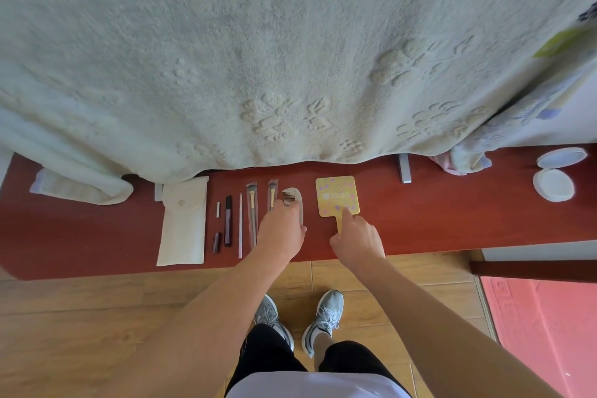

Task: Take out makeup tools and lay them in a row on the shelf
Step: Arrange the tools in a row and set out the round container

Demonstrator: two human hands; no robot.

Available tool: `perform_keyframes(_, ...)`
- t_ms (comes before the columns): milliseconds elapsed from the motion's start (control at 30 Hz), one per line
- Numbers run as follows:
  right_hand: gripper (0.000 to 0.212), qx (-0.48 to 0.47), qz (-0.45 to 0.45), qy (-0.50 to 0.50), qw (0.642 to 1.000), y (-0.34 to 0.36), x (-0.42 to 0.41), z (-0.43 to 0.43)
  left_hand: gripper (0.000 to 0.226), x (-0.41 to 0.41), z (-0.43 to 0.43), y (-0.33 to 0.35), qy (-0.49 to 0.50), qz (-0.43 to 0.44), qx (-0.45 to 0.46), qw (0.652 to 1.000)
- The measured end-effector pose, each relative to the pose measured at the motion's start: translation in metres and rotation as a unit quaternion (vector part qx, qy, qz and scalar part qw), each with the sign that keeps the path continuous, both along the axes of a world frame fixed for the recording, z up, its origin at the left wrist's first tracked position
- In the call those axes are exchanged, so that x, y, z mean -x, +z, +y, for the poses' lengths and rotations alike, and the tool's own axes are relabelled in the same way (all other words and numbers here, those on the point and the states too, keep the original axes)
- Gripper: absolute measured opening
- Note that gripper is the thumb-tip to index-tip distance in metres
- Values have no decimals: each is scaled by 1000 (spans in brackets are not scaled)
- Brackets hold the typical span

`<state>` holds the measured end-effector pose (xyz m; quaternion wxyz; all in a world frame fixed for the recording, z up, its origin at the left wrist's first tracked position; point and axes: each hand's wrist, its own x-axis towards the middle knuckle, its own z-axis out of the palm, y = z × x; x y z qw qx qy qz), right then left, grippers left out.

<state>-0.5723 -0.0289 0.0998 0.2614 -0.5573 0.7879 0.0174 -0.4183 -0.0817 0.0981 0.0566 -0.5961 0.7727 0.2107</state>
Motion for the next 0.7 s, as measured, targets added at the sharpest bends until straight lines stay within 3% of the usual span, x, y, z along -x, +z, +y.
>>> perform_keyframes(700, 55, 0, -10, 20, 1000, -3, -6, -8, 46, 2, -1, -2, 4, 2, 10, 1000)
